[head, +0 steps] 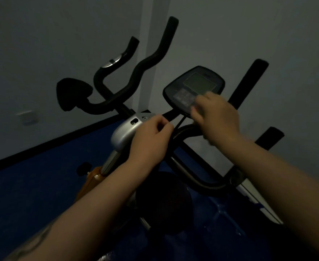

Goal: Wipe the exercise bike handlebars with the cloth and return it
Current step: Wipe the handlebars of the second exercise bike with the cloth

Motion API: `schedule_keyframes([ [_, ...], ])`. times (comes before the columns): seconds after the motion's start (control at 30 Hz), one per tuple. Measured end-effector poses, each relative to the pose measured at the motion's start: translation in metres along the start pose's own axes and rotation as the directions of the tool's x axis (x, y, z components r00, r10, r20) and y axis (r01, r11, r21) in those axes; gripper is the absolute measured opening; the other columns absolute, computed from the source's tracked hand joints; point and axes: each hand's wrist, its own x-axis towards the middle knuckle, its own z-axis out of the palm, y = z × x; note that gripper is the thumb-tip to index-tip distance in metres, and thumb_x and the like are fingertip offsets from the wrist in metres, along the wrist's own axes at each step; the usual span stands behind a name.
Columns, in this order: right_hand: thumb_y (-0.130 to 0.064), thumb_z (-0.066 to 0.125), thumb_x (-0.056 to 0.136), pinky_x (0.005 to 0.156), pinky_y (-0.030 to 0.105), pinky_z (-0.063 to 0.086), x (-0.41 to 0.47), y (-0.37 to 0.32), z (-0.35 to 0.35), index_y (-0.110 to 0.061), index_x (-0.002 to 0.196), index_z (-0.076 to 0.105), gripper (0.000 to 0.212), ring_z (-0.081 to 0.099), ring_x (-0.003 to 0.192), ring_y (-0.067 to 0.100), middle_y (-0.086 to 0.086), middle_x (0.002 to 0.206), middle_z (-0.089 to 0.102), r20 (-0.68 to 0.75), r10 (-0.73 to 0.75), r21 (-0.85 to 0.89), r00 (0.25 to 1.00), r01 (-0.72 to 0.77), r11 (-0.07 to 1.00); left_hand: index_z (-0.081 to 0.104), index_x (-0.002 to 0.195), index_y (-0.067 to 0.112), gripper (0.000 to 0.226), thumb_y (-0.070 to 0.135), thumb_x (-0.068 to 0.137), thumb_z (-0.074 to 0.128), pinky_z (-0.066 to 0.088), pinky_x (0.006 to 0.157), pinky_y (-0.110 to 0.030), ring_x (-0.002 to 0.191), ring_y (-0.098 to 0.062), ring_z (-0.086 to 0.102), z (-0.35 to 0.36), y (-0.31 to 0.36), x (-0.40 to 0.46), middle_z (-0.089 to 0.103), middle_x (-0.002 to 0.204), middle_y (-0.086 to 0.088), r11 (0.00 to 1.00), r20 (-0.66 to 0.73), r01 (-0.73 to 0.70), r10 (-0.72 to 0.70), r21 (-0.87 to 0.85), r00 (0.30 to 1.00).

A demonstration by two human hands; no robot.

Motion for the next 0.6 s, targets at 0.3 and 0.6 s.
schedule_keyframes([
  [0.3,-0.021,0.052,0.09,0.055,0.03,0.027,0.01,0.029,-0.005,-0.007,0.081,0.055,0.017,0.05,0.077,0.027,0.011,0.085,0.056,-0.056,0.159,-0.171,0.986,-0.167,0.971,0.059,0.073,0.035,0.012,0.029,0.081,0.054,0.042,0.061,-0.019,0.07,-0.001,0.056,0.014,-0.025,0.01,0.061,0.076,0.013,0.992,-0.017,-0.102,0.103,0.08,0.995],
  [0.6,-0.03,0.046,0.095,0.072,0.037,0.043,-0.037,0.005,-0.003,-0.014,0.098,0.048,0.017,0.044,0.088,0.019,0.005,0.098,0.046,-0.041,0.215,0.135,0.976,-0.208,0.969,0.057,0.079,0.037,0.013,0.025,0.082,0.058,0.034,0.054,-0.019,0.07,0.002,0.055,0.015,-0.023,0.01,0.059,0.075,0.014,0.979,0.011,-0.12,0.12,0.162,0.993],
])
